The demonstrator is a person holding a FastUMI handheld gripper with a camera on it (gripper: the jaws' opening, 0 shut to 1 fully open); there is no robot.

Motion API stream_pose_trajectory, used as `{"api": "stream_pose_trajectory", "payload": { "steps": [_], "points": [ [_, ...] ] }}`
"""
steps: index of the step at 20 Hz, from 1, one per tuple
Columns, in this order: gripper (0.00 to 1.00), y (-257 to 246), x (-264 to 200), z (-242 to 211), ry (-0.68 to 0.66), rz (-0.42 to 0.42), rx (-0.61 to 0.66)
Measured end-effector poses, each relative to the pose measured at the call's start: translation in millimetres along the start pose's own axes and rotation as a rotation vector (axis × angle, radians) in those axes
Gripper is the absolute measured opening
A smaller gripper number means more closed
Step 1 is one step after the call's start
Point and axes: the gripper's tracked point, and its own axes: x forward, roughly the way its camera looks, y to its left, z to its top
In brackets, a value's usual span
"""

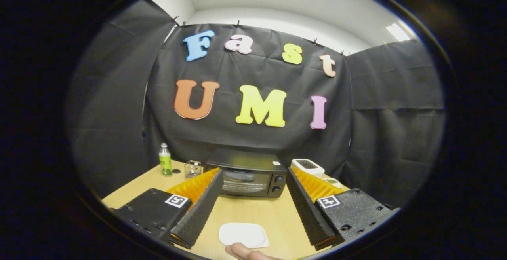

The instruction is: Open the toaster oven, put the food inside, and close the toaster oven door.

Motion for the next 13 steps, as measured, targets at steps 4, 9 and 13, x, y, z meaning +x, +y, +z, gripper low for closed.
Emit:
{"api": "stream_pose_trajectory", "payload": {
  "steps": [4,9,13],
  "points": [
    [1.00,-4,-21,-1,-0.009,0.029,0.007],
    [1.00,-8,-29,-4,-0.003,0.057,0.061],
    [1.00,-18,-28,-7,0.009,0.056,0.087]
  ]
}}
